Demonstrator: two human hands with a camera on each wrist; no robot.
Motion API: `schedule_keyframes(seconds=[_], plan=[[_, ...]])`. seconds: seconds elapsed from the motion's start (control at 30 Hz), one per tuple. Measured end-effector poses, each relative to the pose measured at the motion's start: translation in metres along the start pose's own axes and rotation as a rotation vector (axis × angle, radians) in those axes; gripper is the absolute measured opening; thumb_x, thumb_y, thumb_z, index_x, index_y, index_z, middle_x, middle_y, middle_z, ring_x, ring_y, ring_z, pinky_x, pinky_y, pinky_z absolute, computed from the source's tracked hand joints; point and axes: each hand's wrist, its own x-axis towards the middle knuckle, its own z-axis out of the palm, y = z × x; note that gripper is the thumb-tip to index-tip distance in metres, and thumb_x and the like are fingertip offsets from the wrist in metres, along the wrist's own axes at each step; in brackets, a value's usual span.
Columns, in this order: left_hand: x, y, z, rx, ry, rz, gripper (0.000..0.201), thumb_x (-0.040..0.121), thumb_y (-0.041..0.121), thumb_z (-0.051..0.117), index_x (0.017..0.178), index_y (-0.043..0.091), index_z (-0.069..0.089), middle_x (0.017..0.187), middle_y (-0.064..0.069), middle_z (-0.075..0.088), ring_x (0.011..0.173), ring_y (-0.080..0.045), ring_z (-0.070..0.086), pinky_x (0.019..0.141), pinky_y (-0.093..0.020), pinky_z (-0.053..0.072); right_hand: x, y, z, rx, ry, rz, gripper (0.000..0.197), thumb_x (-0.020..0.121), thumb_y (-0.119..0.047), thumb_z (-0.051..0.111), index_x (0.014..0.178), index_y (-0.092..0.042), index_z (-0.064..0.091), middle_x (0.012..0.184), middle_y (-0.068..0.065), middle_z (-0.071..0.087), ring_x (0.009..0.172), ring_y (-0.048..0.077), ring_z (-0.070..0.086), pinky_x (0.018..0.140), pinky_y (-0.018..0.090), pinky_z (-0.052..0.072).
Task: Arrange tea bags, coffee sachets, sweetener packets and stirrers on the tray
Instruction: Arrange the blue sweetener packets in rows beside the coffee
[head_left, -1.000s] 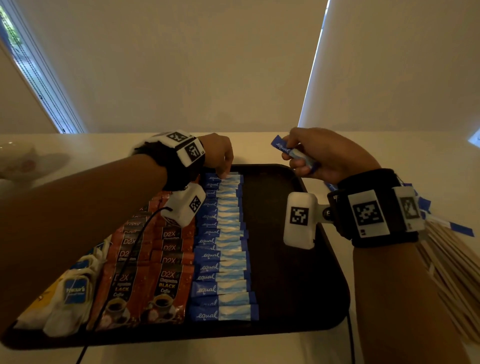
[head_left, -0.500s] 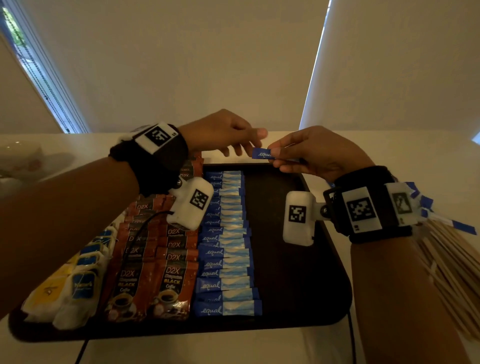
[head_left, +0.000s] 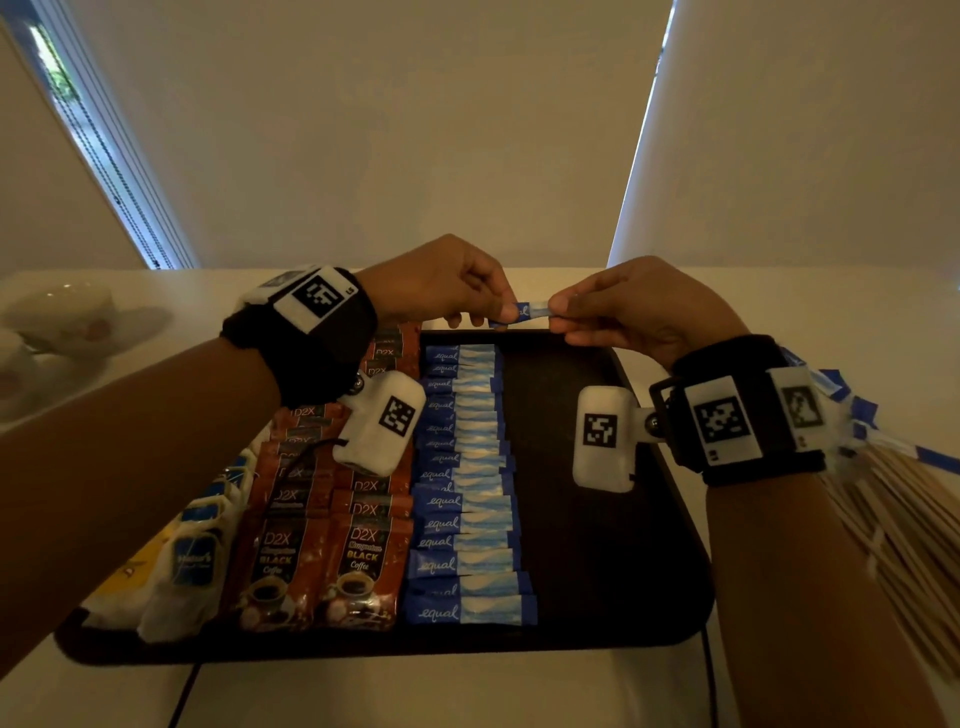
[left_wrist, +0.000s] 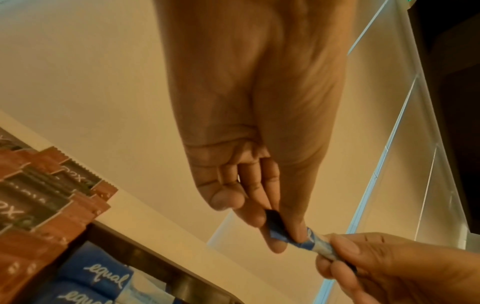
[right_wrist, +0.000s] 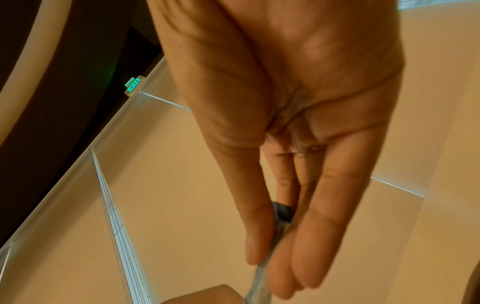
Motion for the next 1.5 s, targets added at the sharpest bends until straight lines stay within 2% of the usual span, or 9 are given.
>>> schedule_keyframes(seconds=[0.13,0.33,0.53,0.63,0.8,1.03,1.23,1.37,1.5], plan=[[-0.003,0.004,0.002,0.023,-0.002,0.001,0.024,0.087,0.024,0.064,0.102,0.006,0.068,0.087,-0.001,0.068,0.072,-0.005,0.056,0.061,-0.019,0.043,-0.001,0.0,0.002,-0.034,0.037,-0.036,0.004,0.084,-0.005,0.065,0.086,-0.003,0.068,0.077,0.007,0.069,0.066,0.009,0.068,0.065,0.019,0.057],[-0.004,0.012,0.003,0.011,0.014,0.056,0.015,0.084,0.022,0.067,0.095,0.011,0.069,0.088,-0.016,0.065,0.069,-0.014,0.05,0.06,-0.022,0.038,0.0,0.0,0.005,-0.083,0.027,-0.065,0.004,0.079,-0.009,0.071,0.08,-0.007,0.068,0.057,-0.001,0.069,0.056,0.005,0.067,0.06,0.017,0.057],[-0.007,0.012,0.0,0.071,0.05,0.117,0.011,0.083,0.019,0.069,0.092,0.012,0.069,0.085,-0.001,0.067,0.066,0.003,0.053,0.062,-0.01,0.042,0.0,-0.001,0.004,-0.072,0.017,-0.07,0.009,0.078,-0.008,0.072,0.084,-0.003,0.068,0.063,0.003,0.07,0.056,0.006,0.067,0.06,0.017,0.056],[-0.006,0.012,0.001,0.102,0.057,0.14,0.01,0.081,0.018,0.071,0.09,0.012,0.07,0.085,-0.003,0.069,0.067,0.0,0.056,0.069,-0.015,0.044,0.002,0.0,0.006,-0.069,0.008,-0.086,0.007,0.078,-0.005,0.071,0.084,-0.002,0.068,0.062,0.003,0.068,0.054,0.005,0.066,0.059,0.016,0.055],[-0.004,0.007,-0.005,0.173,-0.047,0.043,0.004,0.083,0.013,0.069,0.086,0.013,0.071,0.076,0.01,0.066,0.06,0.008,0.055,0.063,-0.006,0.039,0.004,0.005,0.005,-0.1,-0.054,-0.069,0.006,0.083,-0.009,0.068,0.088,-0.006,0.069,0.075,0.004,0.071,0.063,0.005,0.068,0.062,0.017,0.056],[-0.013,-0.02,0.01,0.494,-0.216,-0.073,0.008,0.08,0.017,0.073,0.085,0.011,0.071,0.066,0.017,0.058,0.057,0.003,0.053,0.053,-0.008,0.04,0.004,0.004,-0.004,-0.123,-0.027,-0.057,0.018,0.084,-0.021,0.068,0.097,-0.009,0.07,0.087,0.003,0.072,0.074,0.009,0.065,0.065,0.019,0.056],[-0.014,-0.024,0.009,0.382,-0.132,-0.118,0.013,0.081,0.015,0.072,0.089,0.005,0.071,0.072,0.005,0.064,0.063,-0.011,0.057,0.046,-0.013,0.045,0.003,0.002,-0.002,-0.15,-0.051,-0.035,0.019,0.084,-0.024,0.068,0.097,-0.011,0.07,0.089,0.003,0.073,0.073,0.008,0.065,0.061,0.017,0.055],[-0.014,-0.026,0.005,0.411,-0.019,-0.08,0.013,0.081,0.017,0.073,0.088,0.007,0.072,0.071,0.01,0.061,0.067,-0.008,0.057,0.059,-0.021,0.046,0.003,0.003,-0.002,-0.151,-0.052,-0.041,0.019,0.084,-0.025,0.068,0.097,-0.011,0.07,0.088,0.002,0.073,0.072,0.007,0.065,0.061,0.017,0.054],[-0.014,-0.03,0.008,0.429,-0.044,-0.08,0.013,0.079,0.019,0.075,0.087,0.009,0.071,0.07,0.013,0.059,0.062,-0.001,0.053,0.055,-0.01,0.04,0.003,0.003,-0.004,-0.158,-0.046,-0.048,0.02,0.084,-0.026,0.067,0.098,-0.012,0.07,0.091,0.003,0.073,0.074,0.008,0.065,0.066,0.019,0.054]])
